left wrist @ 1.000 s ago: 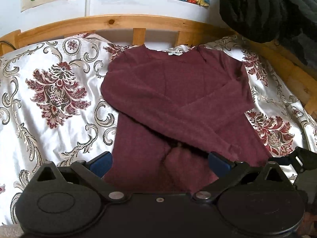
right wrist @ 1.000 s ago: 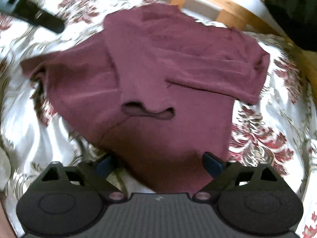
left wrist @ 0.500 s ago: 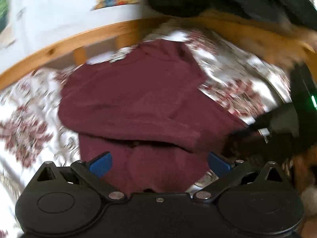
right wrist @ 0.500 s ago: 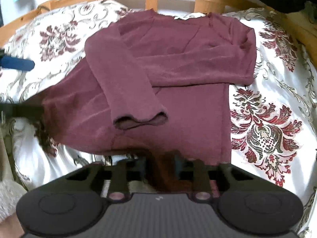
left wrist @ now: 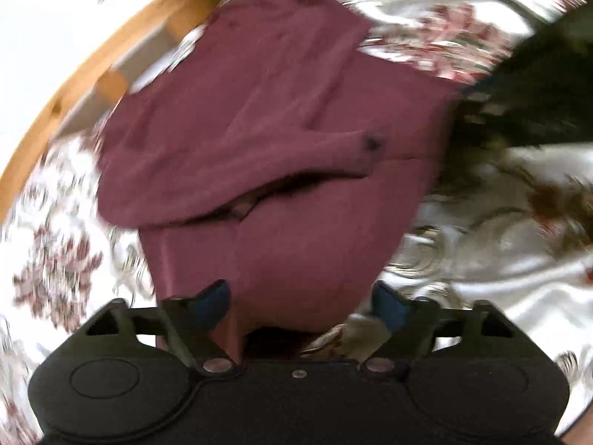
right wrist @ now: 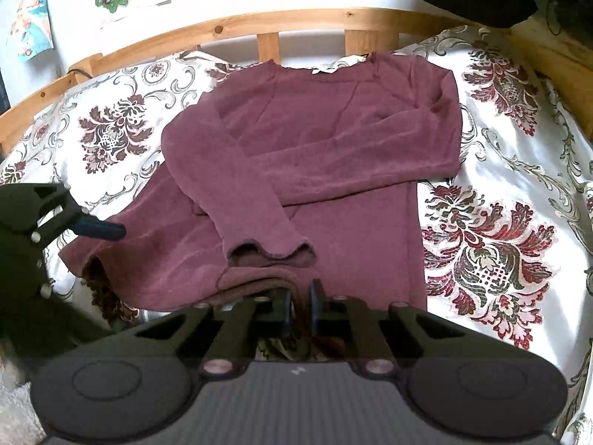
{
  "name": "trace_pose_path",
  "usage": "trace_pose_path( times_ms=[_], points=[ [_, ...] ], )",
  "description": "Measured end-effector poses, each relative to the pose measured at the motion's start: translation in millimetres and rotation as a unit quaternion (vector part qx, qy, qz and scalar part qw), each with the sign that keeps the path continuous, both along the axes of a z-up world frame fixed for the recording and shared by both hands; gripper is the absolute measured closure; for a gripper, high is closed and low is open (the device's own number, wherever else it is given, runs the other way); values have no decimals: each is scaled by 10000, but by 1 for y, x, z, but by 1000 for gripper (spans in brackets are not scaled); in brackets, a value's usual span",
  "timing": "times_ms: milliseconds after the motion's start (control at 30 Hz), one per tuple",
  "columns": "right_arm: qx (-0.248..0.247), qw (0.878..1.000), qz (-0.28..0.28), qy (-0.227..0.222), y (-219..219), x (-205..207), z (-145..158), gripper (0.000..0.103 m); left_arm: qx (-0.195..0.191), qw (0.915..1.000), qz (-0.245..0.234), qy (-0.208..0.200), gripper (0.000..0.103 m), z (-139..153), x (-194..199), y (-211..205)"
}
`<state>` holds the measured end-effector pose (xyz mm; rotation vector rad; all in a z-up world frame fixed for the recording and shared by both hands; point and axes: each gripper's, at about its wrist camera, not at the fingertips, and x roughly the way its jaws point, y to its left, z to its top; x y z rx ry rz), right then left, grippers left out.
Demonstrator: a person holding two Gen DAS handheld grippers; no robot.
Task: Fold small clothes
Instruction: 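Close the right tool on the maroon shirt hem while the left tool grasps the hem too, then lift the hem with both tools and fold it over toward the collar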
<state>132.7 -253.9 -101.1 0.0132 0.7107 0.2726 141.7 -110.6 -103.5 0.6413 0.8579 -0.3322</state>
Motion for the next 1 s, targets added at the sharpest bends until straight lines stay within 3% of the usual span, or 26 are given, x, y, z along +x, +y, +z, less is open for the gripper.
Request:
trace_pose_path(
  times_ms=[67,167,233,300,433,767,867,933,1000],
  points=[
    [-35,10000,-65,-56,0,0,1,94,-421,9986,284,135,34,6,8,16],
    [-95,9993,-256,-271,-2,-3,7,96,-769,9945,708,41,60,15,11,34],
    [-50,9986,-379,-377,-6,-5,10,96,-906,9906,1028,-9,68,18,14,45],
    [7,9976,-507,-470,-11,-6,13,96,-1160,9845,1318,-24,84,23,17,57],
    [16,9962,-612,-625,-15,-9,18,96,-1548,9718,1742,-358,91,34,17,75],
    [-130,9958,-721,-550,-18,-7,15,95,-2029,9498,2235,-829,92,50,14,97],
    [-414,9958,-775,-242,-17,-2,7,92,-2161,9423,2370,-962,92,52,13,104],
    [-670,9937,-860,249,-18,7,-6,87,-2209,9377,2471,-1045,95,54,13,107],
    [-531,9916,-914,746,-25,15,-20,81,-2299,9340,2529,-1038,95,55,14,110]
  ],
)
